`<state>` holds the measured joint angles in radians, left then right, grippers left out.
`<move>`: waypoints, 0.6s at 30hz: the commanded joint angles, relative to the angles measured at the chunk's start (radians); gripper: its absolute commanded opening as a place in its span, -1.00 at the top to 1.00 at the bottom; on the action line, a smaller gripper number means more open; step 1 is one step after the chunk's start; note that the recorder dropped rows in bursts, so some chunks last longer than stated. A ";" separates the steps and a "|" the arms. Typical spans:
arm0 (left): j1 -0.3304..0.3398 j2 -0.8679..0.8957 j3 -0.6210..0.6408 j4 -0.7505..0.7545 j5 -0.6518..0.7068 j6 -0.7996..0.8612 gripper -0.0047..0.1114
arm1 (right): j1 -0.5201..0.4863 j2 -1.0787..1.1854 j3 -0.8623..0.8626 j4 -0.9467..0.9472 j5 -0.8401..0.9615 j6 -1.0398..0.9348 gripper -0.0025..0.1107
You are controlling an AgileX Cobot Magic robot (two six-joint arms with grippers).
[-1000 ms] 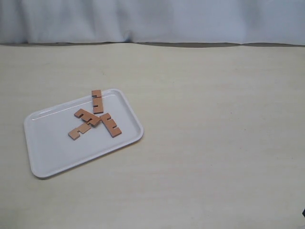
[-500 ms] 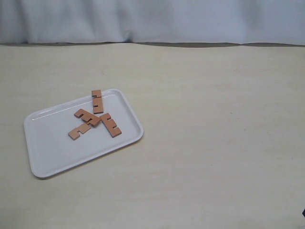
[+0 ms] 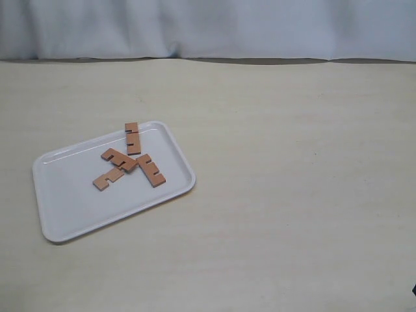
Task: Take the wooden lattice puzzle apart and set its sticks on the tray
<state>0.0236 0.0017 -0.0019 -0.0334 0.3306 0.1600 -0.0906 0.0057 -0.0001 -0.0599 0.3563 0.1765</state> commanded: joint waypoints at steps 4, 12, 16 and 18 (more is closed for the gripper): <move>-0.002 -0.002 0.002 -0.001 -0.010 -0.001 0.92 | -0.068 -0.006 0.000 0.001 -0.009 -0.005 0.88; -0.002 -0.002 0.002 -0.001 -0.010 -0.001 0.92 | -0.046 -0.006 0.000 0.001 -0.009 -0.005 0.88; -0.002 -0.002 0.002 -0.001 -0.010 -0.001 0.92 | -0.046 -0.006 0.000 0.001 -0.009 -0.005 0.88; -0.002 -0.002 0.002 -0.001 -0.010 -0.001 0.92 | -0.046 -0.006 0.000 0.001 -0.009 -0.005 0.88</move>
<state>0.0236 0.0017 -0.0019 -0.0334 0.3306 0.1600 -0.1378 0.0057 -0.0001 -0.0599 0.3563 0.1765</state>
